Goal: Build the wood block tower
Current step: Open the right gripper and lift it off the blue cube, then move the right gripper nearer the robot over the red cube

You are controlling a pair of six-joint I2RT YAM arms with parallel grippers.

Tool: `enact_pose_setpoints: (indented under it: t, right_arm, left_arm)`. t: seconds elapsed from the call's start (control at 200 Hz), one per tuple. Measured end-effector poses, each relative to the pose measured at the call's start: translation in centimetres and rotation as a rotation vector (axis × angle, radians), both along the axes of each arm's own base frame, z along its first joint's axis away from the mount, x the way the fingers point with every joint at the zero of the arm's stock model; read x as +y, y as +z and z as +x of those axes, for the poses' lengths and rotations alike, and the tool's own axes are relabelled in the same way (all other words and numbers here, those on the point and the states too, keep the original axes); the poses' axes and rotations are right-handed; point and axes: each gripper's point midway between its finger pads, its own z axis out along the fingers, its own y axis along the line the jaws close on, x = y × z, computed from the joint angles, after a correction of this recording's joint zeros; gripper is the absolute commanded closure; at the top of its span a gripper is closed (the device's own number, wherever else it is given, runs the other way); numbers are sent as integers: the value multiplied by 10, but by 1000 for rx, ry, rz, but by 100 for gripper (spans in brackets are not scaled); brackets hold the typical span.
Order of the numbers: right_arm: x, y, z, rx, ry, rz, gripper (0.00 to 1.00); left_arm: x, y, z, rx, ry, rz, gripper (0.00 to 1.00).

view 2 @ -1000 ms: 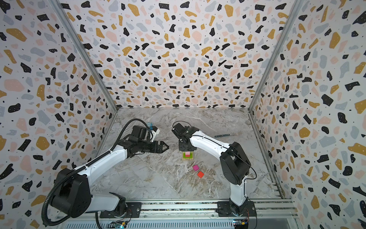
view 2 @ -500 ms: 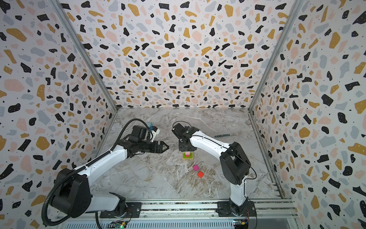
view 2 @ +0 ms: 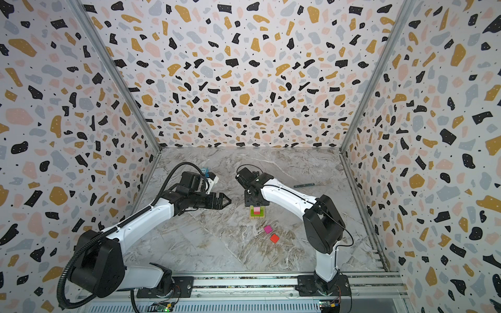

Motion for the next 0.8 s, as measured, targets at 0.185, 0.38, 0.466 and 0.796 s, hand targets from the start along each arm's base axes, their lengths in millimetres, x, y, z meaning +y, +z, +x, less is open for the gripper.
enact_pose_setpoints:
  t: [0.185, 0.38, 0.466, 0.796]
  right_arm:
    - [-5, 26, -3, -56, 23, 33, 33]
    - [-18, 43, -13, -94, 61, 36, 34]
    - [-26, 41, -21, -94, 85, 24, 34]
    - [-65, 25, -68, -69, 180, 8, 37]
  left_arm:
    - [0, 0, 0, 0, 0, 0, 2]
    - [0, 0, 0, 0, 1, 1, 2]
    - [0, 0, 1, -2, 0, 0, 2]
    - [1, -1, 1, -3, 5, 7, 2]
